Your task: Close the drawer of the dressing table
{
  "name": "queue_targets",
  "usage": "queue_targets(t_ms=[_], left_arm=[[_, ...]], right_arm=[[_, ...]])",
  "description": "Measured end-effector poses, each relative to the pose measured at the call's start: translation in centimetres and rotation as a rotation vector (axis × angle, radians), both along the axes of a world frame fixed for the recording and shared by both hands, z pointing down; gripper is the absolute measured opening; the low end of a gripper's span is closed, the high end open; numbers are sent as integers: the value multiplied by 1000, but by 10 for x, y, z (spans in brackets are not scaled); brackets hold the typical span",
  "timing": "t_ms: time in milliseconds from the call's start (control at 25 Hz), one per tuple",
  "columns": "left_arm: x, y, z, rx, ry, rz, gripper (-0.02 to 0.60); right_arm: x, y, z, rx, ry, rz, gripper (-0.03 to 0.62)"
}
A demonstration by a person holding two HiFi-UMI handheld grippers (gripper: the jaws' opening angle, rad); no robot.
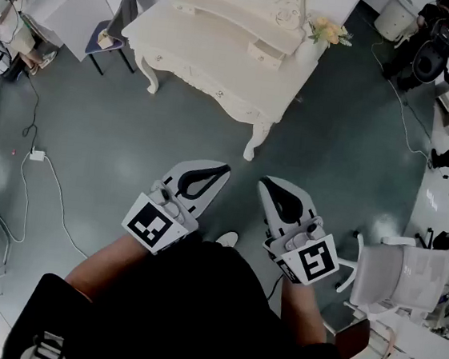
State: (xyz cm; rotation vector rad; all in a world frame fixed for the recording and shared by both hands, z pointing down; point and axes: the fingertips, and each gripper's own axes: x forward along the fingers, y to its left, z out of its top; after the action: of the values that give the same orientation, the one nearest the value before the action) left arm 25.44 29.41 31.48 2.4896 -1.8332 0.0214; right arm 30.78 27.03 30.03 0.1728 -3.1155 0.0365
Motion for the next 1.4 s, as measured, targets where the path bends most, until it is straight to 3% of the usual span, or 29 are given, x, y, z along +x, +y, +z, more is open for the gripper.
queue_targets(t_ms=[160, 360, 560, 1400], left_arm=[[-7, 6, -4, 20, -1, 5, -6], [-16, 13, -7, 26, 18, 39, -6], [-32, 24, -7, 33, 21, 32, -6], [-121, 82, 6, 43, 52, 4, -6]], right_arm=[[-10, 9, 2, 44, 32, 5, 3], [-21, 10, 3, -11, 17, 32, 3], [-32, 18, -5, 44, -4, 76, 3], [-127, 77, 9, 26, 52, 63, 3]])
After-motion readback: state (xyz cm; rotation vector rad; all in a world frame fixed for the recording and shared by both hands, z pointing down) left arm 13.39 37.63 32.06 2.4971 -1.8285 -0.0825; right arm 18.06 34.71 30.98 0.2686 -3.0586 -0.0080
